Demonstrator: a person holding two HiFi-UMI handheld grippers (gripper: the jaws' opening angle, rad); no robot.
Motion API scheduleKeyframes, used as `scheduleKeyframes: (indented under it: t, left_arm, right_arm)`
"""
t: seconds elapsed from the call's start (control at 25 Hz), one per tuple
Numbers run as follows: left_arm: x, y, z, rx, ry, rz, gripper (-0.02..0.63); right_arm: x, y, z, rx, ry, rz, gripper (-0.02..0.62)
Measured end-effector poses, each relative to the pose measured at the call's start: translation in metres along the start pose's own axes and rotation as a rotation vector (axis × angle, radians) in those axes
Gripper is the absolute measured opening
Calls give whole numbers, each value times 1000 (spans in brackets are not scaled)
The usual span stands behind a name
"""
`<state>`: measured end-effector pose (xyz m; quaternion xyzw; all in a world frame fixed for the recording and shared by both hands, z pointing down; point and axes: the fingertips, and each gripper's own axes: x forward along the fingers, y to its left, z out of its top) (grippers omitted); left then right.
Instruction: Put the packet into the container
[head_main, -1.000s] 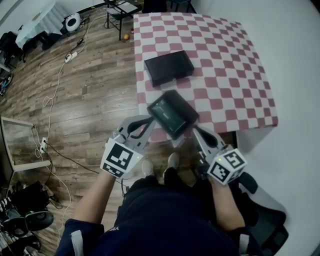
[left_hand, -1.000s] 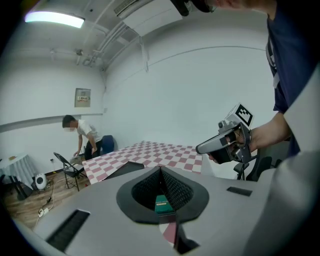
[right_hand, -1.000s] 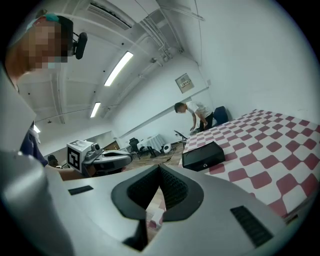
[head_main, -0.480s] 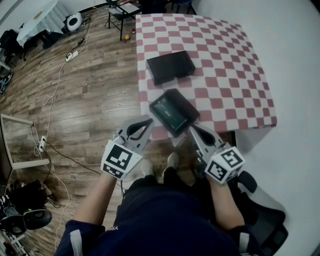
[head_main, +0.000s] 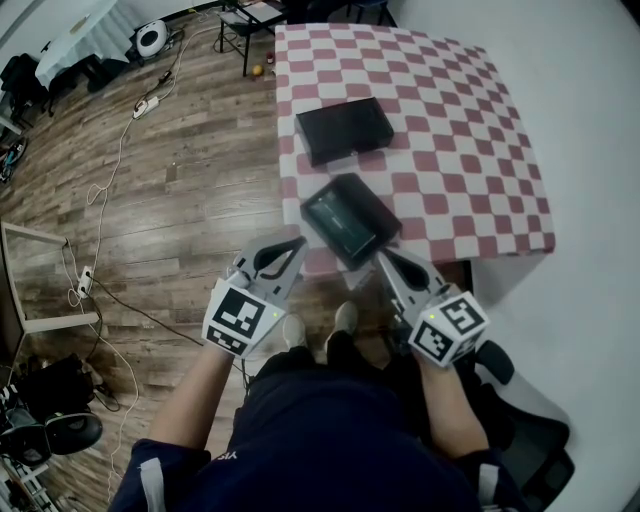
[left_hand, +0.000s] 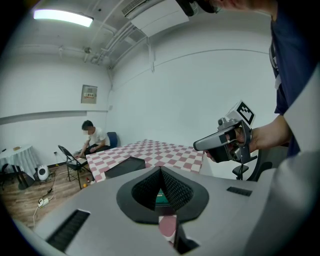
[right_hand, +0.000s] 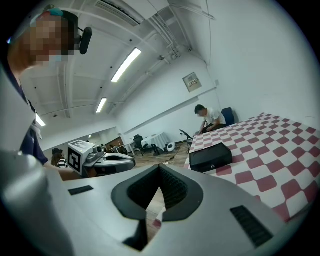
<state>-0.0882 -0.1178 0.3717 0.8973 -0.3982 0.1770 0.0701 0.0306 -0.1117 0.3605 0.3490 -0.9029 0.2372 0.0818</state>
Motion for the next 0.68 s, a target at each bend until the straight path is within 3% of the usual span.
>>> scheduleKeyframes:
  t: [0.68]
  left_arm:
    - [14, -4, -7, -19, 21, 1, 25]
  right_arm:
    - [1, -11, -2, 2, 10, 7, 15]
